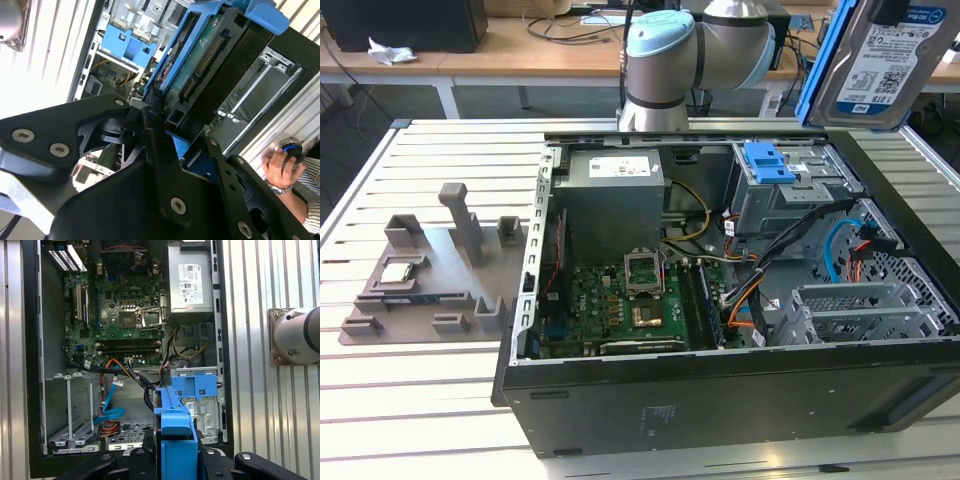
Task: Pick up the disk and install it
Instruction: 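Pick up the disk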
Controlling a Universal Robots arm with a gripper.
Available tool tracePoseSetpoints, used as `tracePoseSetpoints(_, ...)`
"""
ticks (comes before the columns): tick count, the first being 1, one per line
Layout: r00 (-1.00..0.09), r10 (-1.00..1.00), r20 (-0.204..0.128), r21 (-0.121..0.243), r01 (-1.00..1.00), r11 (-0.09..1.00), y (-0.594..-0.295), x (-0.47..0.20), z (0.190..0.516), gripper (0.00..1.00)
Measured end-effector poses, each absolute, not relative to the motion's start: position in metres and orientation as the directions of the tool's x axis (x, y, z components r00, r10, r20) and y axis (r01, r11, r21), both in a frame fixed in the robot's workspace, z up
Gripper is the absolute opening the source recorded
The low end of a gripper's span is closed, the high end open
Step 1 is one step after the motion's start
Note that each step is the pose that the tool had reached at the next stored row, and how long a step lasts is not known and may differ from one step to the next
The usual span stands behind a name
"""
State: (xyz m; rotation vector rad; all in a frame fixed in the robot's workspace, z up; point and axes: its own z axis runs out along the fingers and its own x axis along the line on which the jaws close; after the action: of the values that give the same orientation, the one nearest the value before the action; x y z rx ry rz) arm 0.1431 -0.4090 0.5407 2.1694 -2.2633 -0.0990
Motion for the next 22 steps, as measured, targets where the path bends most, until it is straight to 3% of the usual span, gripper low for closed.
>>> tracePoseSetpoints(22,-0.043,-0.998,-0.040,0.049,-0.998,0.041,-0.431,0.151,0.540,0.37)
